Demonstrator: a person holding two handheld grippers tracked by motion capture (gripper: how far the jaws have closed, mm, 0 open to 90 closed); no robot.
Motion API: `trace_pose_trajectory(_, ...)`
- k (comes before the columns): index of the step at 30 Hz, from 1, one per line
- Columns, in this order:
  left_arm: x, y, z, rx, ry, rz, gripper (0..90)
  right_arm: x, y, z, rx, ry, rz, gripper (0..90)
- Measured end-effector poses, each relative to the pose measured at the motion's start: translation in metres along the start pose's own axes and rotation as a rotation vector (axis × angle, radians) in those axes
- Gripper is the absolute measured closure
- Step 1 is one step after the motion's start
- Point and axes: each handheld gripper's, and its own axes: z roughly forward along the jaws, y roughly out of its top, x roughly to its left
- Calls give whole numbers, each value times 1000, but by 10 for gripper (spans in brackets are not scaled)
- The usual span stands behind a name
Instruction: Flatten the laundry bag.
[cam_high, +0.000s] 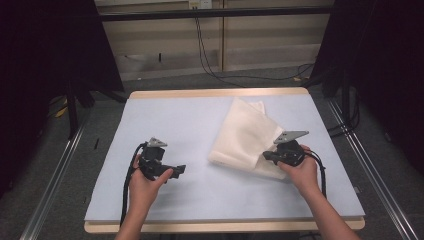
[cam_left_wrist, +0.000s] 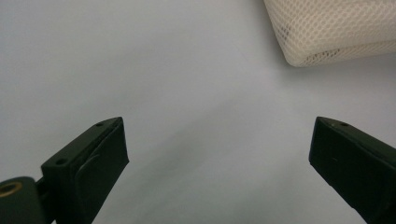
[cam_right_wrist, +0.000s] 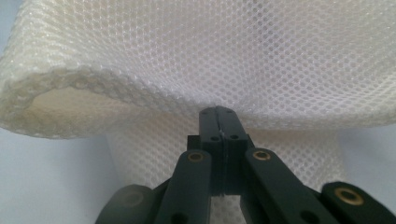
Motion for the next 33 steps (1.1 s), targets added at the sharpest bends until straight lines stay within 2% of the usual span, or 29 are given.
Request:
trace_pose_trajectory(9, -2, -1, 0, 9, -11, 13, 43, 9, 12, 0, -48, 1, -8, 900)
trace_pose_trajectory(14, -3, -1, 2, 16, -16, 20, 42, 13, 23, -1, -86, 4, 4, 900)
trace_pose_trajectory(22, -4, -1, 3, 27, -24, 19, 42, 20, 35, 3, -103, 18, -4, 900)
trace_pose_trajectory(29, -4, -1, 3, 16, -28, 21, 43, 30, 47, 10, -126, 38, -2, 900)
trace_pose_trajectory(33, -5, 2, 2, 14, -44, 26, 42, 32, 50, 13, -132, 40, -2, 900)
